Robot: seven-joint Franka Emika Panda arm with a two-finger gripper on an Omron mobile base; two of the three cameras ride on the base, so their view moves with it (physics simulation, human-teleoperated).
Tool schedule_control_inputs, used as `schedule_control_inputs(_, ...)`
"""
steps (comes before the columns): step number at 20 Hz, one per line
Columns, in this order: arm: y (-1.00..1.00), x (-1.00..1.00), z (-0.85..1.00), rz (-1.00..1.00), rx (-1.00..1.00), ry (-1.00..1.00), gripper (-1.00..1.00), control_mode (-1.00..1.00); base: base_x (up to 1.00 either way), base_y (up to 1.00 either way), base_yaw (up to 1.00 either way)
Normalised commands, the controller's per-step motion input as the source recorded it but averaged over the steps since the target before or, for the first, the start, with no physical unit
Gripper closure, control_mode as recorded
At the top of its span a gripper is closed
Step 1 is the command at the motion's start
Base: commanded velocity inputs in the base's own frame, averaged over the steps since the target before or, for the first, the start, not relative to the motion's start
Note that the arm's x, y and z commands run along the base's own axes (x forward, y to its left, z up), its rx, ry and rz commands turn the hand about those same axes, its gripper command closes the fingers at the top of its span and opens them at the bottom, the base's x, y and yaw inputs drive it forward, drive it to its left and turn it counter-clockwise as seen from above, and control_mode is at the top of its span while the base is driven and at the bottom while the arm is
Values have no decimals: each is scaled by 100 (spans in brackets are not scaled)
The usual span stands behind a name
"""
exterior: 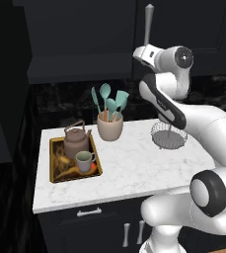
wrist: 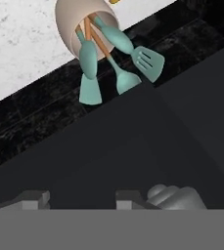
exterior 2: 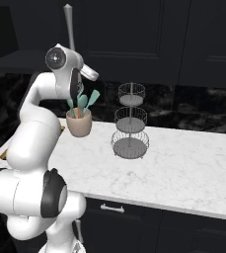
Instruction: Pick the kettle from the counter and place it on the tray. Then pick the mug from the cabinet and place it on the tray. Then close the cabinet doors.
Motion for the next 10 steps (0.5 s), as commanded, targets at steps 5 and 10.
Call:
schedule_control_inputs(5, -28, 89, -34, 0, 0, -1, -100, -100, 0, 0, 0)
schedule_control_inputs(10, -39, 100, -39, 0, 1, 0, -100, -100, 0, 0, 0)
